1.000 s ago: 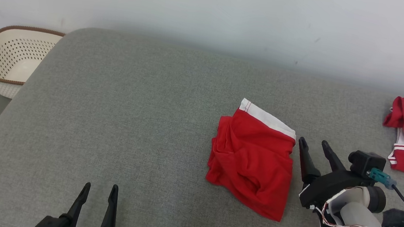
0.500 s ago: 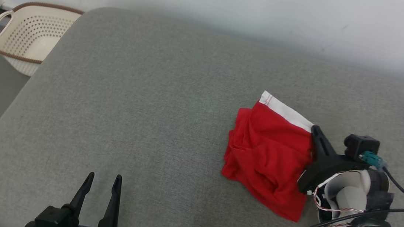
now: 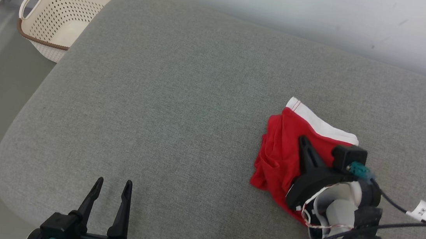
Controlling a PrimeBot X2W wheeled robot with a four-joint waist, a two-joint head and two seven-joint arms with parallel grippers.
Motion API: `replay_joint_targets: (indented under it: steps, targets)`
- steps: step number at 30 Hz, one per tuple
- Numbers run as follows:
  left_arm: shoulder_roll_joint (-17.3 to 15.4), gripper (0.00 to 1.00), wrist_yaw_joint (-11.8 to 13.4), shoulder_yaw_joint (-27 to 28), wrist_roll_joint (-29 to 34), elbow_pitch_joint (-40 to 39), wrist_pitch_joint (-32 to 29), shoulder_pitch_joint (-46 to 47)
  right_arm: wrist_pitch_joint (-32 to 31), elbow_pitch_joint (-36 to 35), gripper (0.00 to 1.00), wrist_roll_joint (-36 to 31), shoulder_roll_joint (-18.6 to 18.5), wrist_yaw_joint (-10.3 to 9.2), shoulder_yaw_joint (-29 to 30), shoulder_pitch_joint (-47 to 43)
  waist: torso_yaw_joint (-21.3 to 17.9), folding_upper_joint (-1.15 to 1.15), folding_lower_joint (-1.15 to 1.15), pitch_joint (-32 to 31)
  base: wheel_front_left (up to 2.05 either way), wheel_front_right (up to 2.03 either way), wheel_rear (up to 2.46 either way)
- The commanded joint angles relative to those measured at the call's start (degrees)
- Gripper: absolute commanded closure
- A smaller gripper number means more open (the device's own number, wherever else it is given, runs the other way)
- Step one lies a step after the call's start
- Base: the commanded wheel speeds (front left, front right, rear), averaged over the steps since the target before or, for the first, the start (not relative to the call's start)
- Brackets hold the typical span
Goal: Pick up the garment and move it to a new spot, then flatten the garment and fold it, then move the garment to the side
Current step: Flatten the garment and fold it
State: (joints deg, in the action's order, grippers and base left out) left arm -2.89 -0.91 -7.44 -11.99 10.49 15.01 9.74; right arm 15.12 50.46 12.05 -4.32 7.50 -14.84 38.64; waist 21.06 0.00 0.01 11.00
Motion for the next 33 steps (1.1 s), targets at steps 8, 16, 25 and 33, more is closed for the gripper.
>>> replay_joint_targets:
  steps: [8, 16, 25, 33]
  targets:
    - [-0.02, 0.00, 0.38, 0.18, -0.20, 0.11, 0.24, -0.67, 0.01, -8.46, 1.00, 5.63, 1.47, -0.03, -6.02, -7.39, -0.43, 0.00, -0.01, -1.60, 0.00, 0.00, 0.00]
    - [-0.03, 0.00, 0.32, -0.17, -0.20, 0.21, 0.24, -0.98, 0.01, -13.97, 1.00, 14.23, 1.49, -0.03, -17.13, -11.48, -1.31, 0.00, -0.01, -1.92, 0.00, 0.00, 0.00]
    - [-0.02, 0.00, 0.30, 0.26, 0.14, 0.44, 0.24, -1.04, 0.01, -13.40, 1.00, 17.26, 1.43, -0.03, -19.61, -10.00, -1.75, 0.00, -0.01, -2.39, 0.00, 0.00, 0.00]
    - [-0.02, 0.00, 0.49, 1.33, 0.63, -0.11, 0.24, -2.13, 0.01, -20.29, 0.00, 18.67, 1.13, -0.03, -14.68, -12.12, -3.23, 0.00, -0.01, -4.03, 0.00, 0.00, 0.00]
